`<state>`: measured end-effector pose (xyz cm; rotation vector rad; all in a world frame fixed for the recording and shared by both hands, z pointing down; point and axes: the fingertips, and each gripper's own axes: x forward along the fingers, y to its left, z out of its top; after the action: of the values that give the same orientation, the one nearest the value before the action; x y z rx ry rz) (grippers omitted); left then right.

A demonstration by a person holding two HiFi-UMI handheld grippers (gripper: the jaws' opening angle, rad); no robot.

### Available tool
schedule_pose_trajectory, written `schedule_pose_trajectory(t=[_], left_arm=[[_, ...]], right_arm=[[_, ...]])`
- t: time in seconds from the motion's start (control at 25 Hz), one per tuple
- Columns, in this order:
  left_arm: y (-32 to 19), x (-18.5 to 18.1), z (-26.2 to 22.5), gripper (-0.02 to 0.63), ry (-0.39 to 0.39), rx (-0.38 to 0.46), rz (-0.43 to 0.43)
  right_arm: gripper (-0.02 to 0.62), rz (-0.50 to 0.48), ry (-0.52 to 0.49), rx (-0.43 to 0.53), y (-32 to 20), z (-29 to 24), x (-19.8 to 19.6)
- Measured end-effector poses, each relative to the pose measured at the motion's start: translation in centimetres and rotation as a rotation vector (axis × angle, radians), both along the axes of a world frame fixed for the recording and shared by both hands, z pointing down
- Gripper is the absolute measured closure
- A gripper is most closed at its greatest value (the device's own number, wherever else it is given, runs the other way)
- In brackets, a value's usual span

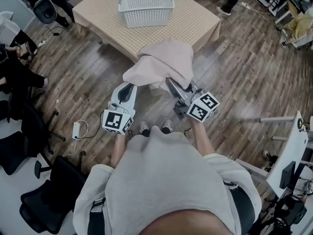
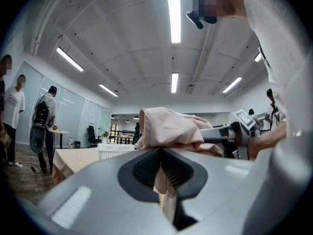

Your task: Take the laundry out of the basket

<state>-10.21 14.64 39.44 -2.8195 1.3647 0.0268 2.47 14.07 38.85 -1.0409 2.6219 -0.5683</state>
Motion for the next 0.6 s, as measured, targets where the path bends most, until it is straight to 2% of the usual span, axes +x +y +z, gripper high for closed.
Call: schedule_pose_trajectory(t=[0.6], left_arm=[[0.6, -0.38, -0.43, 0.595, -0.007, 0.005, 0.001]], right_arm=[[0.497, 0.015, 0.003, 0.016, 0.51, -0.13, -0.25]])
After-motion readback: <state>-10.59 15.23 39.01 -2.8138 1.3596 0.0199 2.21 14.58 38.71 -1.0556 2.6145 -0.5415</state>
